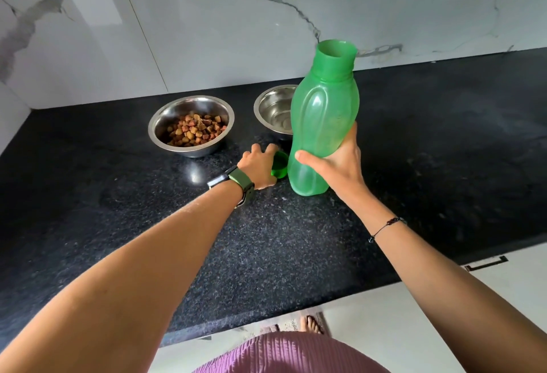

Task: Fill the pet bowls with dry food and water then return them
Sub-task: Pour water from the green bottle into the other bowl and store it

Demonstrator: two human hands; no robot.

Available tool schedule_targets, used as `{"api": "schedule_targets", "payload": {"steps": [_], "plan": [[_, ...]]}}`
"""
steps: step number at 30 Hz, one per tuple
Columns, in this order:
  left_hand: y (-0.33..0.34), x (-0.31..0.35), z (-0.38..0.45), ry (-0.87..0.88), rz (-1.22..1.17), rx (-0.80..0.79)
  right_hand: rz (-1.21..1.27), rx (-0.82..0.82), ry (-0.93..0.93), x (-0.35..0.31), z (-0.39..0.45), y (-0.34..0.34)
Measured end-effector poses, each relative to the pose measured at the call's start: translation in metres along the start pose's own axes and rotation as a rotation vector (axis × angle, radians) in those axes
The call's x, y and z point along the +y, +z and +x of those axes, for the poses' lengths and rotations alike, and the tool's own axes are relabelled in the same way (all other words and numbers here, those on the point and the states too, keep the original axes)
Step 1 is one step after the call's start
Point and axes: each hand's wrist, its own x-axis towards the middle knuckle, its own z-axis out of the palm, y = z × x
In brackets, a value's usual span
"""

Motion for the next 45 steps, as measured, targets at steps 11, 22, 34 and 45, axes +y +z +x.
{"api": "schedule_targets", "payload": {"steps": [11,22,34,45], "plan": [[-0.02,0.013,-0.022,-0.264,-1.412,0.322,0.037,-0.035,0.026,0.0,-0.005,0.002],[-0.124,0.062,-0.038,0.418,-1.823,0.412,0.075,-0.066,0.054,0.001,-0.003,0.0],[-0.108,0.091,-0.024,0.651,-1.121,0.601,0.102,-0.117,0.067,-0.001,-0.003,-0.004],[-0.089,0.117,-0.029,0.396,-0.817,0.964,0.049,-0.119,0.109,0.002,0.005,-0.001]]}}
